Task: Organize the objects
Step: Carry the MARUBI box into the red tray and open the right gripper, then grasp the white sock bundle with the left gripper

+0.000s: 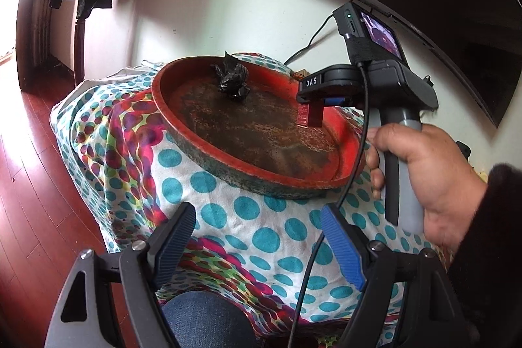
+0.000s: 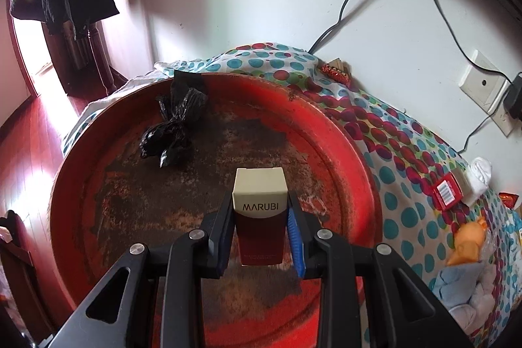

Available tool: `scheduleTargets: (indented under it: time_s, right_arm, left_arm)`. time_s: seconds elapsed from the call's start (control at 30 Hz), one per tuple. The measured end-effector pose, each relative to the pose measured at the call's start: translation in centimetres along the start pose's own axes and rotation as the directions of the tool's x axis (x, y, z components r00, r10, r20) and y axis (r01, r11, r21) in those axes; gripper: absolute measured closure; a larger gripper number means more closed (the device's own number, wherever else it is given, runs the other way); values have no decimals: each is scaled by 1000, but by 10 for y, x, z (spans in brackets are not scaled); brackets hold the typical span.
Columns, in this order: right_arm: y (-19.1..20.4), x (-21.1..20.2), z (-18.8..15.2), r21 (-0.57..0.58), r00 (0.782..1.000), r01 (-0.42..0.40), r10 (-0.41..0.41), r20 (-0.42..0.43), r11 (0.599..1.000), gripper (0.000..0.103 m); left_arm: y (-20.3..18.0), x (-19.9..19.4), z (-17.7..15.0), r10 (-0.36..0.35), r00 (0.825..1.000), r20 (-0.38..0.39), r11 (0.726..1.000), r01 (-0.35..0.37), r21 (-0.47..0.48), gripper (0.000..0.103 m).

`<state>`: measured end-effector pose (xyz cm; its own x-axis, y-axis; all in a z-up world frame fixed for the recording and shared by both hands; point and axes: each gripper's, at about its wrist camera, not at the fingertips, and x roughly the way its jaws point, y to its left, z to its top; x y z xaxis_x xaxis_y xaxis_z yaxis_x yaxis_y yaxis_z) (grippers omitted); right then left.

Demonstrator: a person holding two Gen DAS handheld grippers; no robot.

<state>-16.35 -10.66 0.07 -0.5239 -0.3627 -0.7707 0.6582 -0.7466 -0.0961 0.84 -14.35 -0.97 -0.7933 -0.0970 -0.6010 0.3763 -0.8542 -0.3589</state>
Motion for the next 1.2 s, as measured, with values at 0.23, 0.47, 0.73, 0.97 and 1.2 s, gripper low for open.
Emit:
scheduleTargets:
  time_s: [0.23,0.47,0.73,0.97,1.2]
  right_arm:
    - [-3,36,35,0,996,33,-33,-87,999,75]
    - [-3,67,48,17,989,47,-44,-144,999,75]
    - [3,67,61,31,994,62,-58,-97,998,71]
    - [-19,14,63,88,995,74,-80,61,993,55]
    - [-120,-59,1,251,971,134,-178,162,959,40]
  left_arm:
    - [12,3,6,1,1000,-11,999,-2,-52,22]
    - [19,5,10,-2,1000,-17,997,0,-83,22]
    - [19,6,11,1,1000,-10,997,-2,-83,22]
    - [10,0,10,4,1000,20,999,-3,-41,22]
    - [-8,-36,11,-77,977,200,996,68,50,22]
